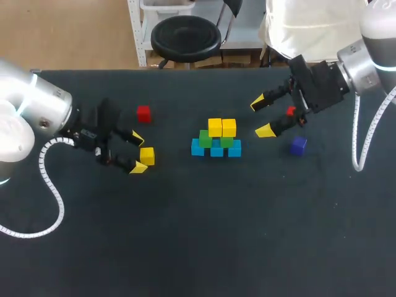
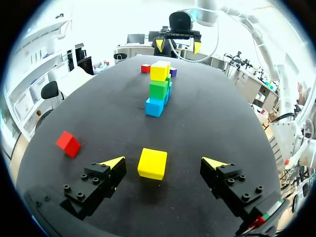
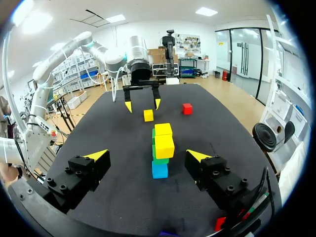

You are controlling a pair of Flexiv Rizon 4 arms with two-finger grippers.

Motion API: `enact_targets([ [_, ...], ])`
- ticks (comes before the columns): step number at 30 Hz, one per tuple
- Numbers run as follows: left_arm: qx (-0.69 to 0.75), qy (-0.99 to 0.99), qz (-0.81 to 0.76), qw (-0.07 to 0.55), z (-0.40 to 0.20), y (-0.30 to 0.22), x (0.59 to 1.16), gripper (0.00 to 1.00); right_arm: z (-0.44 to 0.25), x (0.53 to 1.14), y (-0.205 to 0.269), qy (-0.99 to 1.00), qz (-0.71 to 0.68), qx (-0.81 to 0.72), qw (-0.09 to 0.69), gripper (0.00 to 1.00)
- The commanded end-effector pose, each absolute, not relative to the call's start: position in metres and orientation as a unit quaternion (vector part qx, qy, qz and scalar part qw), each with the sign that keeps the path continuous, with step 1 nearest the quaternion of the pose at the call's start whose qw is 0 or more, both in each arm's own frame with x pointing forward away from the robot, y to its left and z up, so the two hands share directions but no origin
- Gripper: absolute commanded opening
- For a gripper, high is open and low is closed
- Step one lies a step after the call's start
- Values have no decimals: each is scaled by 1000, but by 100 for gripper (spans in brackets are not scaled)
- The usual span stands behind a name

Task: Place the blue cubes, place green cubes on the blue cubes, place the yellow cubes on the green cubes, then place the red cubes on the yellow cubes, and place purple cube on the red cubes.

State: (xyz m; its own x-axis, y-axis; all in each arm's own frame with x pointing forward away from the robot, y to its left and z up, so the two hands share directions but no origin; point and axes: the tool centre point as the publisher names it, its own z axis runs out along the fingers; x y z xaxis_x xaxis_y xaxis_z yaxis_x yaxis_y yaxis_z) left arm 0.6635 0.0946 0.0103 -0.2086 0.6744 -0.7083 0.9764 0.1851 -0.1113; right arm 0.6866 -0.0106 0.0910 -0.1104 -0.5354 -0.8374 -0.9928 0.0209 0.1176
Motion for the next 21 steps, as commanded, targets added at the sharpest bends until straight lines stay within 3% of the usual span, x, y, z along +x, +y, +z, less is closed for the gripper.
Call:
enact_targets([
  [1, 572, 719, -289, 269, 9, 92, 667, 100, 91, 686, -11, 646, 372, -592, 307, 100],
  [21, 571, 720, -289, 269, 2, 90, 670, 100, 91, 686, -11, 646, 372, -592, 307, 100],
])
